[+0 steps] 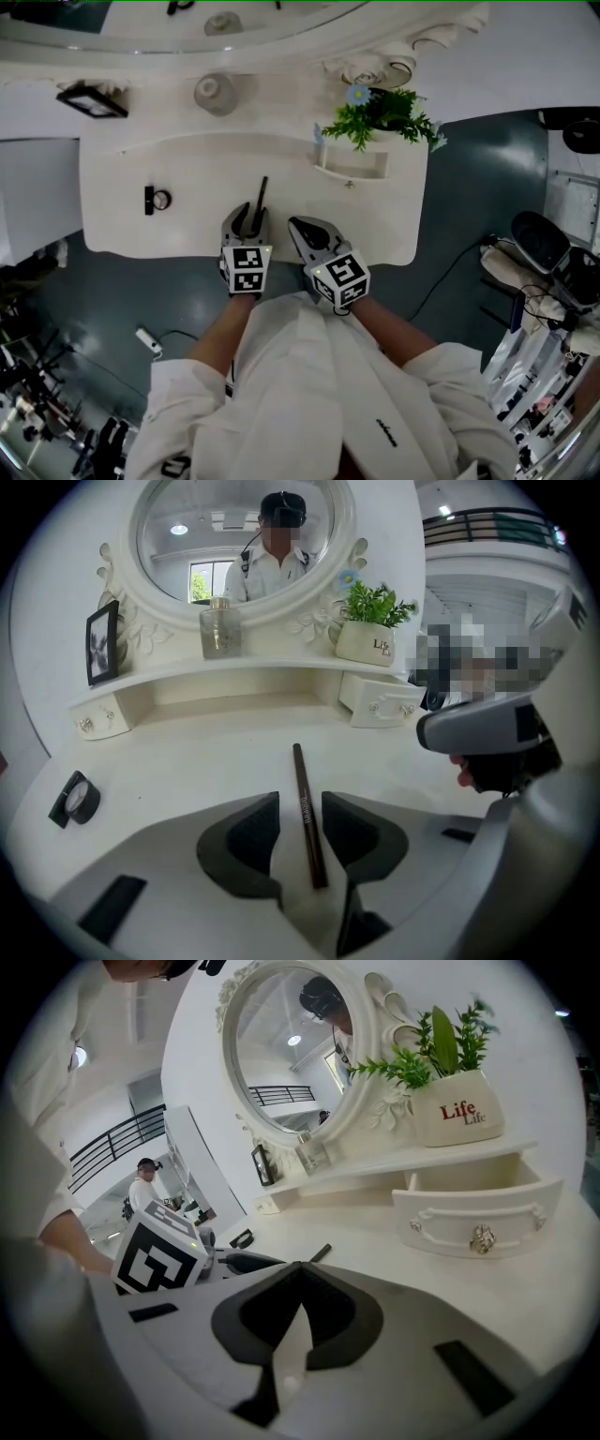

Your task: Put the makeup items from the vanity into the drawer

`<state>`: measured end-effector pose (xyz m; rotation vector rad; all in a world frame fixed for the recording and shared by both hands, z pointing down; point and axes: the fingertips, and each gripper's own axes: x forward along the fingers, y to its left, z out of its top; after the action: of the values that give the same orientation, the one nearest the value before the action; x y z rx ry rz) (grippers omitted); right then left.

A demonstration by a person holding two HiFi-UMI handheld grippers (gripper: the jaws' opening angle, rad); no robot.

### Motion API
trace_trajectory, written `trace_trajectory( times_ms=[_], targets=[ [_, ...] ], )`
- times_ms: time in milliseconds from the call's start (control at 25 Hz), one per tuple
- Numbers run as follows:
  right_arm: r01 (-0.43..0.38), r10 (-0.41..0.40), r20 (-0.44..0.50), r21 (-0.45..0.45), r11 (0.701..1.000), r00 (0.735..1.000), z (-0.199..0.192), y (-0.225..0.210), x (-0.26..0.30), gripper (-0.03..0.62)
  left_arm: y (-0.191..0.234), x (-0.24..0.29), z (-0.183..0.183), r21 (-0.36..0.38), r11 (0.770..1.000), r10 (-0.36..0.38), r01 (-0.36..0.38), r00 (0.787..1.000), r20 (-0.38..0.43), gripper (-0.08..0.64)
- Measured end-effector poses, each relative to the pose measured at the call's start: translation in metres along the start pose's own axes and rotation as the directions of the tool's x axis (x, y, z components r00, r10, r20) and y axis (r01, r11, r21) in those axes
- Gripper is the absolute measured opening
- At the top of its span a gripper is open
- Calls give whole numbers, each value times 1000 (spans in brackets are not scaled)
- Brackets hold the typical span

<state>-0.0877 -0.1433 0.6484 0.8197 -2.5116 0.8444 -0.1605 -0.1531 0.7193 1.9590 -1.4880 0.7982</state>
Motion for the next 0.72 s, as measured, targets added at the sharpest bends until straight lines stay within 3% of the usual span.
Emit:
trace_trajectory(
  times_ms=[480,720],
  targets=[
    [14,-14,16,2,1000,1000,3,-5,-10,17,1,0,0,22,1000,5,-5,1000,-10,66],
    [24,-24,22,1,1000,999,4,-10,-17,17,0,1,0,14,1000,3,-3,1000,-18,57]
  ],
)
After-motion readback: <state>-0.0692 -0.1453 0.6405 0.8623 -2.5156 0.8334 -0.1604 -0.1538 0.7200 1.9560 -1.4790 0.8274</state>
